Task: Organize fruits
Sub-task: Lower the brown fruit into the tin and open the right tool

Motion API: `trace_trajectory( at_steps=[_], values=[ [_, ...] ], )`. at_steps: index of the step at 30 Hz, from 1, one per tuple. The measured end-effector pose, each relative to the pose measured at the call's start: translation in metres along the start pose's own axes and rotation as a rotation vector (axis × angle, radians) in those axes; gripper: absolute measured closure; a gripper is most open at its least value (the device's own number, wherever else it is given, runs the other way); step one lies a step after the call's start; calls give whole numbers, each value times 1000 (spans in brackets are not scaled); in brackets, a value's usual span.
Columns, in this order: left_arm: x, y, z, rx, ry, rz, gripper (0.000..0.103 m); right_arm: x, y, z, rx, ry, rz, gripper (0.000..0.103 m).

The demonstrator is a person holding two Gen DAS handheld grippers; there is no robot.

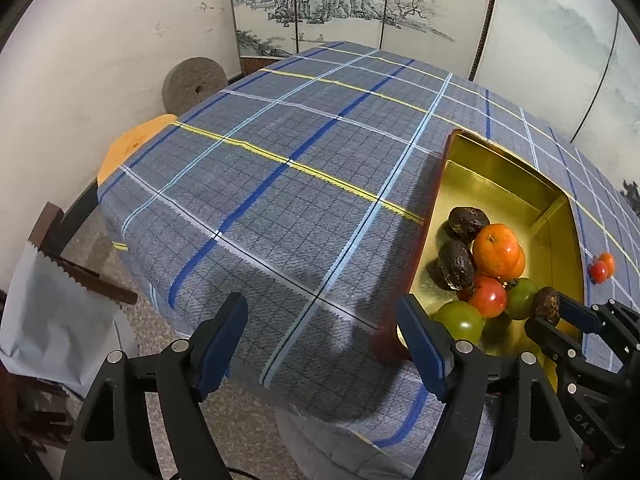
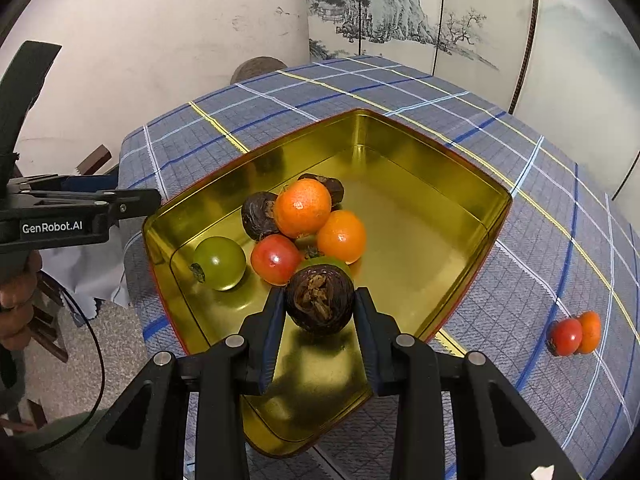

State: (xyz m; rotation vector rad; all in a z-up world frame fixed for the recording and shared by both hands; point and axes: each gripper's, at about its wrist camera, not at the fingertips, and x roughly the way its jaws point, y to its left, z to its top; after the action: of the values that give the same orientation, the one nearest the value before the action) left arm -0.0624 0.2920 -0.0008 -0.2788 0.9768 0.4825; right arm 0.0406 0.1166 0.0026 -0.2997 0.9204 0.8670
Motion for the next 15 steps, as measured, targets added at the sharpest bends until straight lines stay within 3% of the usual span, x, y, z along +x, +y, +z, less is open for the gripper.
trace_trajectory(
  at_steps=[15],
  values=[
    [-10,-4,-2,16,-29,-51,26,5,0,2,12,11,-27,70]
  ],
)
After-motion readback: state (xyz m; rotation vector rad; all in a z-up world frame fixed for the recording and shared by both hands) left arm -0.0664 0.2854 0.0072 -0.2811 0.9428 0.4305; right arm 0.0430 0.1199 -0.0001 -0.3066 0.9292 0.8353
